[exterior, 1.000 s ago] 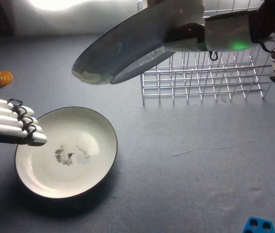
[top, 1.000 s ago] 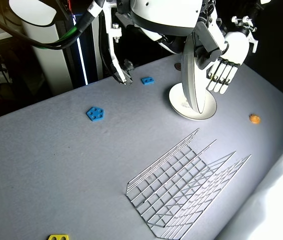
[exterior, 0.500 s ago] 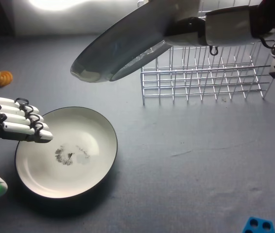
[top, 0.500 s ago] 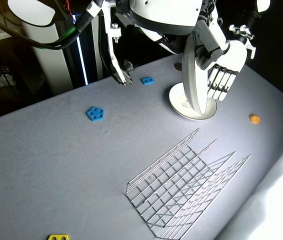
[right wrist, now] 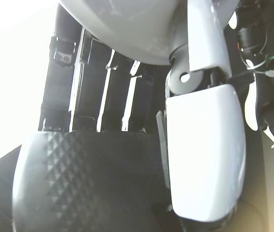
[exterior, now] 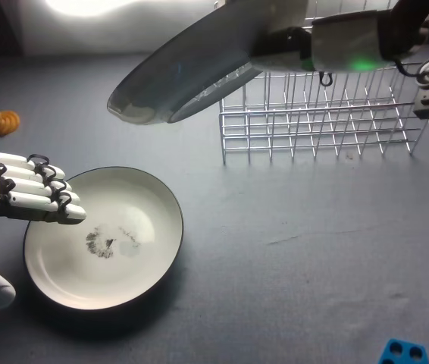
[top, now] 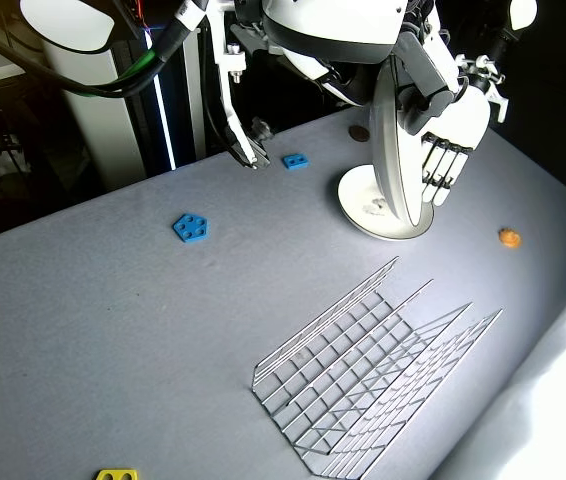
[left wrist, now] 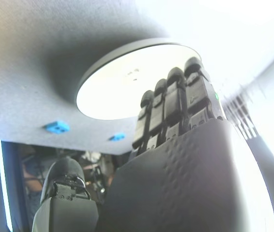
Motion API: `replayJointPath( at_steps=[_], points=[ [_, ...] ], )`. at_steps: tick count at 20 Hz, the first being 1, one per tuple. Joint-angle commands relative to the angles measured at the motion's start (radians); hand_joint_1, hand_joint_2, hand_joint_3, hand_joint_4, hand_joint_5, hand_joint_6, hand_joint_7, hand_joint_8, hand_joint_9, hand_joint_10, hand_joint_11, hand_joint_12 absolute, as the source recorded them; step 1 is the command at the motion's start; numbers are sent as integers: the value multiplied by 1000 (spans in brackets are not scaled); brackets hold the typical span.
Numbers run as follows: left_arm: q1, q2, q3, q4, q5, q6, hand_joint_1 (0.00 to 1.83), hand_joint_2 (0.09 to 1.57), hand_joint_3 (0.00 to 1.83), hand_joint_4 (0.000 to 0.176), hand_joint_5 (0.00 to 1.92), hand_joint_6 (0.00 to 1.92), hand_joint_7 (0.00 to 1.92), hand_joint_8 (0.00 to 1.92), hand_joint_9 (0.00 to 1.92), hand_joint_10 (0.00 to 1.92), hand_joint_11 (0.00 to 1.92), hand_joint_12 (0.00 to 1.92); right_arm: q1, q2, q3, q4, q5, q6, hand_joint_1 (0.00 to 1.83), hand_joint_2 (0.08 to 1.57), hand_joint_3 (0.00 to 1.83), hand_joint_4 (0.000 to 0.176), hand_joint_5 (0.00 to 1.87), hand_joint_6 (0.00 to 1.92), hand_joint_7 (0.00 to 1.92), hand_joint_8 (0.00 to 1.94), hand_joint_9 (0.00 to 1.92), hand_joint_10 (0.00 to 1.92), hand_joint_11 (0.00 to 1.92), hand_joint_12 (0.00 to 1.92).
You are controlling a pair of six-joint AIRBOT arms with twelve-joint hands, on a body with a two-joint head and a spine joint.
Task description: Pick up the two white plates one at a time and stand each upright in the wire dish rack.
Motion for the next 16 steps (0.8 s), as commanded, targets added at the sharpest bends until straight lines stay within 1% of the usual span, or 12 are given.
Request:
replayJointPath(
  at_steps=[1,2,5,6,7,8,9,10,13,14,15,16],
  points=[
    [-10,6,-1,-52,-31,-1,0,1061,0,0,65,0,57,1,37,0,4,5,12,0,-2,-19,141,6,1224,1106,2,20,964,1017,1050,882,1211,4,733,1016],
    [-10,6,-1,-52,-32,-4,0,1062,0,0,71,2,69,6,45,3,8,7,12,-1,-1,-19,152,6,1223,1108,1,22,963,1019,1042,893,1207,2,729,1018],
    [-12,6,0,-45,-34,-6,0,1058,0,0,91,10,87,11,64,10,16,11,9,-3,11,-18,159,6,1230,1096,1,18,981,978,1074,853,1220,5,738,1017],
    [-18,4,3,-38,-34,-12,0,1061,0,0,83,5,78,6,55,5,8,8,8,-5,18,-18,156,6,1233,1091,0,20,997,962,1085,826,1227,7,743,1009],
    [-22,4,4,-36,-34,-13,0,1057,0,0,78,3,74,4,48,2,2,6,8,-8,28,-7,157,6,1229,1097,2,21,984,992,1068,843,1219,3,733,1001],
    [-24,5,4,-36,-34,-13,0,1059,0,0,77,1,80,6,54,5,6,3,9,-12,46,50,161,5,1235,1084,0,23,1018,928,1094,810,1234,7,748,992],
    [-24,6,3,-36,-34,-13,0,1059,0,0,77,1,80,6,54,5,6,3,10,-14,57,69,163,9,1235,1084,0,23,1018,928,1094,810,1234,7,748,992],
    [-24,6,1,-34,-34,-13,0,1058,0,0,70,0,75,2,48,2,5,3,10,-16,70,85,165,16,1227,1098,1,24,988,975,1059,868,1222,1,723,1016],
    [-25,6,-3,-25,-34,-13,0,1063,1,0,62,0,64,0,42,0,5,2,6,-13,88,117,153,33,1233,1088,0,24,1012,941,1081,831,1237,6,752,1032],
    [-27,7,-4,-25,-34,-13,0,1066,2,0,82,8,79,6,55,5,14,7,2,-12,88,137,150,34,1237,1082,0,21,1017,932,1108,783,1241,6,760,1009],
    [-27,7,-4,-25,-34,-13,0,1066,2,0,82,8,79,6,55,5,14,7,-1,-11,88,149,150,35,1237,1082,0,21,1017,932,1108,783,1241,6,760,1009],
    [-27,7,-5,-20,-34,-13,0,1068,3,0,91,9,85,6,58,4,8,4,-5,-11,90,155,151,36,1231,1091,3,19,990,968,1086,827,1232,3,744,1004]
  ],
)
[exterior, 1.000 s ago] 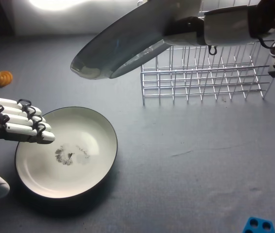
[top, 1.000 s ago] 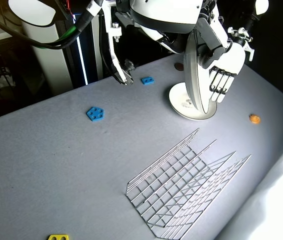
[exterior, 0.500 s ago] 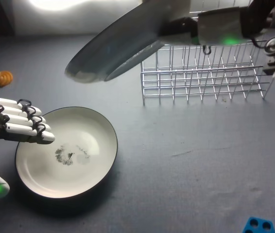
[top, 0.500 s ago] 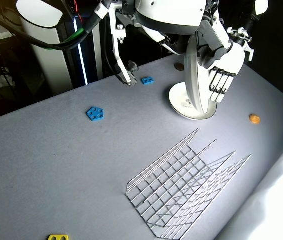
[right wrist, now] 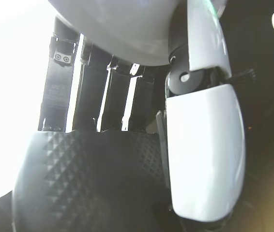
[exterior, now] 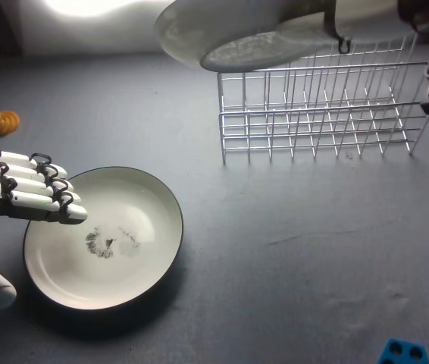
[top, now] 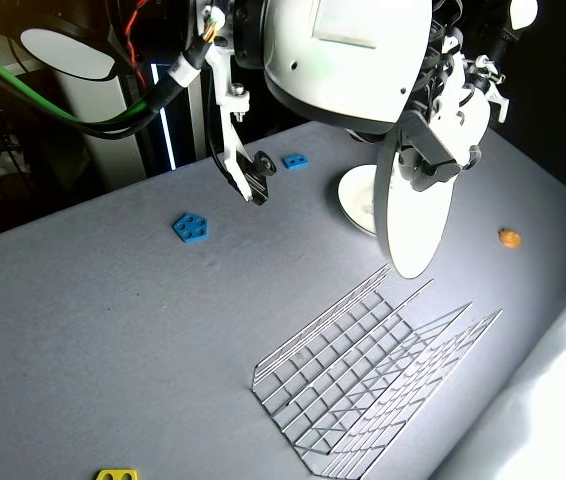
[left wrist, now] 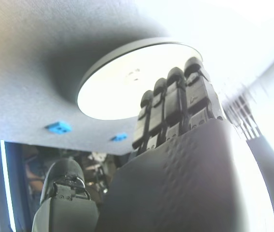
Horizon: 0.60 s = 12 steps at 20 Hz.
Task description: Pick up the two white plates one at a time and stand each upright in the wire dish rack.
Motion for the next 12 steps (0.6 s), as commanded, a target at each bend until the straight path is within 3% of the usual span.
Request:
replayJointPath(
  at_steps=[1,8,12],
  points=[
    [-11,7,-2,-44,-32,-5,0,1067,3,0,87,6,80,4,56,3,17,9,10,5,0,-19,130,14,1234,1088,0,18,998,954,1098,808,1233,3,750,991],
    [-15,4,3,-24,-27,-5,0,1064,1,0,63,0,63,3,41,3,6,3,-18,15,23,-17,153,51,1223,1110,1,17,948,1047,1050,874,1193,1,732,997],
    [-16,2,17,-24,-23,-5,0,1068,2,0,63,1,57,0,34,0,0,0,-27,27,36,-17,153,92,1228,1100,1,19,973,1001,1067,855,1207,5,745,1005]
  ],
)
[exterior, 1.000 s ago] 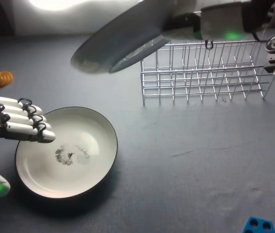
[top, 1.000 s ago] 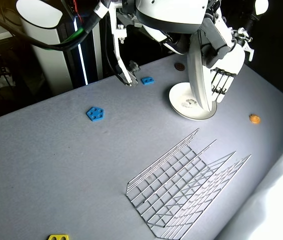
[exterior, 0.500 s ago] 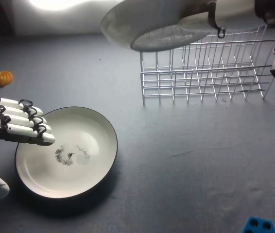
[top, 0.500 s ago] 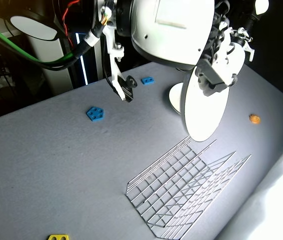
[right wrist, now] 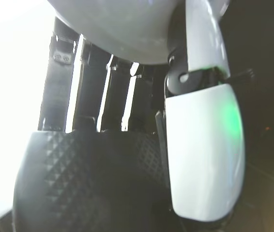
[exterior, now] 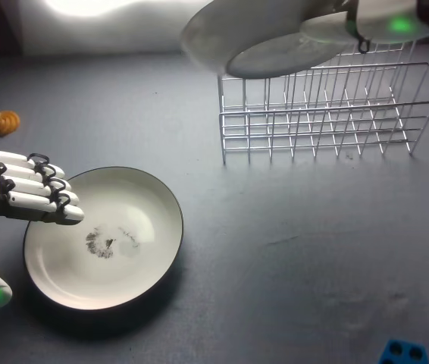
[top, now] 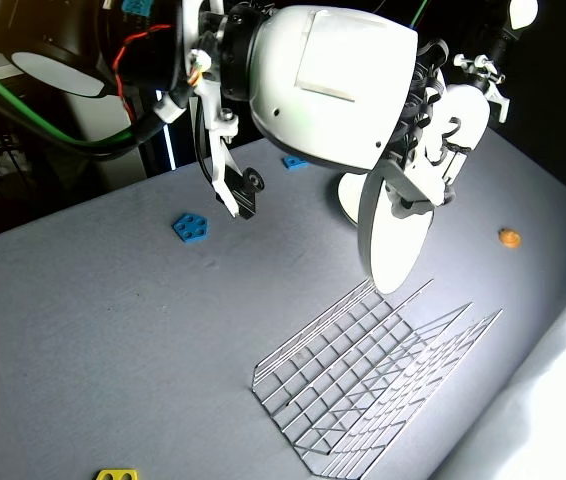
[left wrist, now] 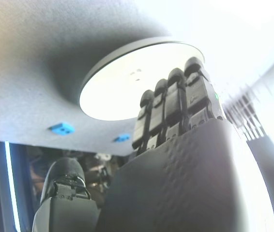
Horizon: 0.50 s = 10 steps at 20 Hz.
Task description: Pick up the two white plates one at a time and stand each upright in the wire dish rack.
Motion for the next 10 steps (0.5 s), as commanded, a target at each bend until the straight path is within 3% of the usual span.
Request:
replayJointPath(
  at_steps=[1,7,8,10],
  points=[
    [-9,4,9,-50,-27,-4,0,1060,0,0,69,3,64,2,40,2,0,0,13,9,8,-26,128,41,1231,1095,0,18,982,983,1085,826,1217,7,757,983],
    [-9,5,8,-43,-20,-8,0,1061,0,0,52,1,46,0,21,0,2,1,16,21,60,-26,75,146,1228,1099,1,20,979,981,1068,860,1211,3,736,982],
    [-9,5,7,-43,-18,-9,0,1062,0,0,64,7,56,6,35,8,13,6,20,24,71,-26,51,162,1241,1075,0,16,1031,893,1135,753,1242,13,785,953],
    [-9,6,5,-43,-16,-12,0,1068,2,0,86,13,74,11,48,11,20,10,28,25,90,-26,10,177,1233,1087,5,16,991,966,1099,807,1229,12,770,973]
  ],
)
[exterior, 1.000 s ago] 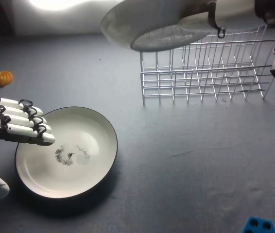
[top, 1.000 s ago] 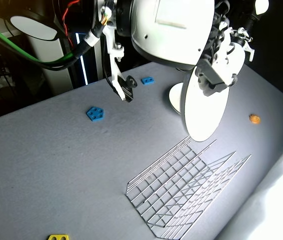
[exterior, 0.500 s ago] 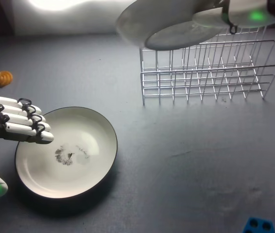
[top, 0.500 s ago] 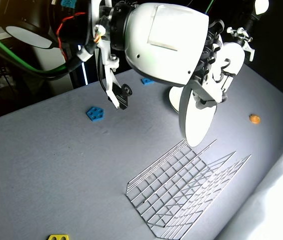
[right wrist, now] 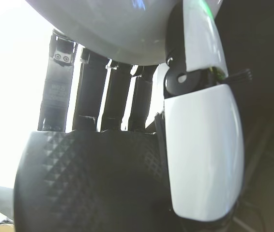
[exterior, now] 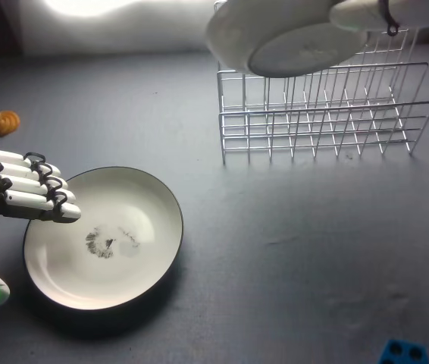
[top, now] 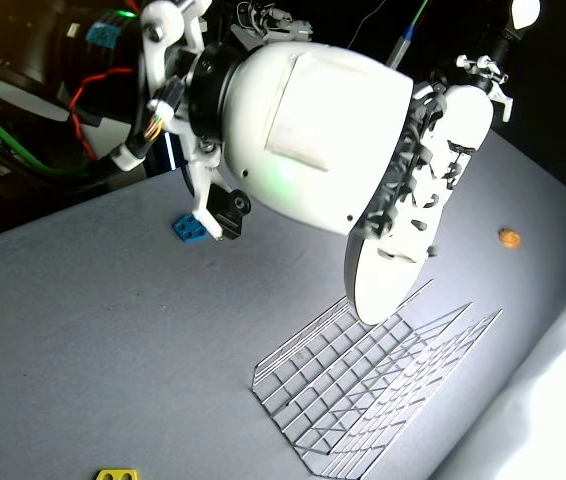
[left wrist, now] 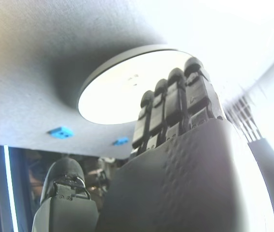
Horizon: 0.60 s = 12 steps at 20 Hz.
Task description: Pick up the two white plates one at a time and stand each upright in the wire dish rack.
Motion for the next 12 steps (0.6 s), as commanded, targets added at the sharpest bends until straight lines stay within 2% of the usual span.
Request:
replayJointPath(
  at_steps=[1,8,12],
  points=[
    [-8,7,1,-49,-24,-10,0,1067,2,0,94,15,82,13,52,11,25,12,27,10,6,-17,106,23,1232,1089,3,17,991,968,1095,812,1224,10,764,974],
    [7,13,-8,-10,-24,-52,0,1061,0,0,61,2,53,2,29,3,0,0,48,18,70,-17,67,74,1227,1100,1,22,977,998,1065,850,1209,2,728,1006],
    [8,22,-14,14,-24,-76,0,1064,1,0,75,4,71,6,43,5,0,0,58,18,102,-17,29,77,1234,1089,0,15,994,956,1101,809,1235,11,756,1001]
  ],
)
